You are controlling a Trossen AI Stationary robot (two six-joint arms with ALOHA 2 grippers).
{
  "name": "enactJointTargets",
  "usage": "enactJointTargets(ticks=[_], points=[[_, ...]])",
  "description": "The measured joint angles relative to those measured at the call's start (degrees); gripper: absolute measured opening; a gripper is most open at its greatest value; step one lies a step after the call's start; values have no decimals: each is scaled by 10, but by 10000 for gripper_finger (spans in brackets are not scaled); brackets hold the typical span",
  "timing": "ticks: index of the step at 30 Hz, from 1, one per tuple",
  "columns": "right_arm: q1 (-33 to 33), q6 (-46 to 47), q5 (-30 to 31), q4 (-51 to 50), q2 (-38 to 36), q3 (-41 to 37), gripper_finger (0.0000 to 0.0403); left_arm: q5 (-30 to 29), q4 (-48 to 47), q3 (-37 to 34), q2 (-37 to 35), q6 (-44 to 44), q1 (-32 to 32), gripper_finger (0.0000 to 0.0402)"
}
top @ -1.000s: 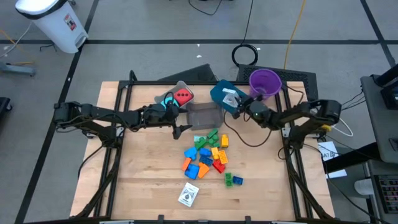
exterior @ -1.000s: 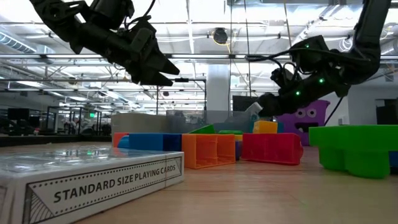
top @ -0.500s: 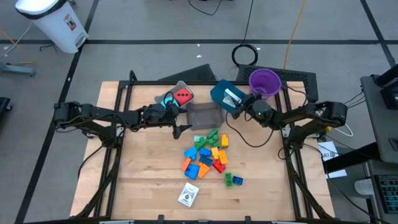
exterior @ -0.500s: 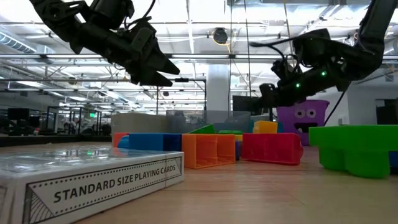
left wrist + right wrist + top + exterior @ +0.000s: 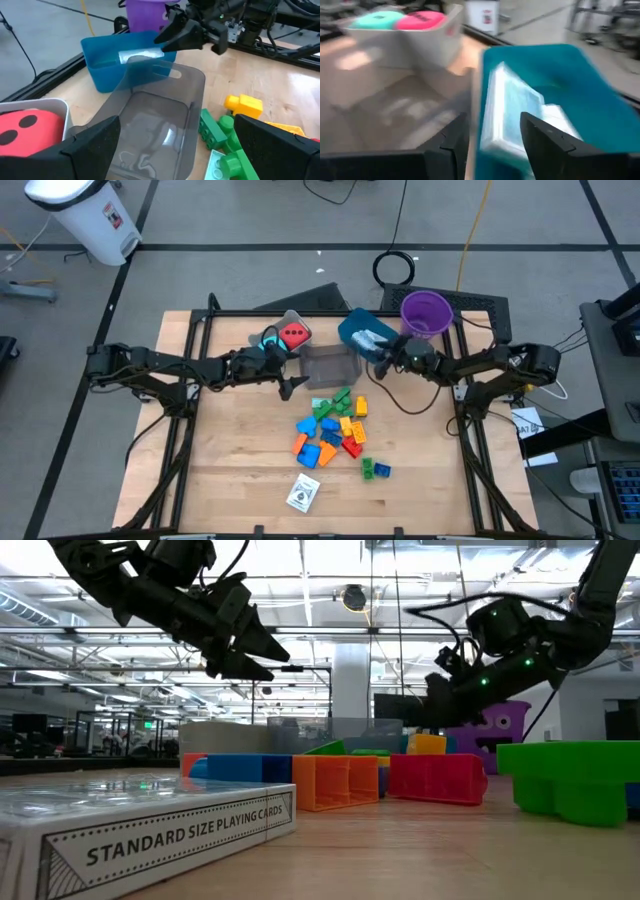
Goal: Pick & Place Toys
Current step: Put the blue playing card box into the blue bin, then put the black playing card box into the blue bin
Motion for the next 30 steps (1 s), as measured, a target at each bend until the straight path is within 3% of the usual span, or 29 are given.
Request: enactJointTargets(ticks=[3, 10, 21, 23, 26, 28, 30], points=[[7, 0, -37, 18, 0, 0, 137, 0, -1, 0, 0, -9, -1, 397], [40, -13, -37, 66, 0, 0, 124, 0, -4, 0, 0, -14, -1, 397], [165, -66, -37, 127, -37, 0, 133, 7, -41, 0, 0, -82, -3, 397], [188, -78, -37, 123, -47, 0, 136, 46, -48, -1, 0, -104, -4, 397], [212, -112, -38, 141, -55, 0, 136, 164, -43, -1, 0, -111, -25, 397], [223, -119, -37, 145, -63, 0, 135, 225, -30, -1, 0, -107, -63, 397], [232, -120, -36, 147, -71, 0, 133, 239, -21, 2, 0, -78, -117, 397]])
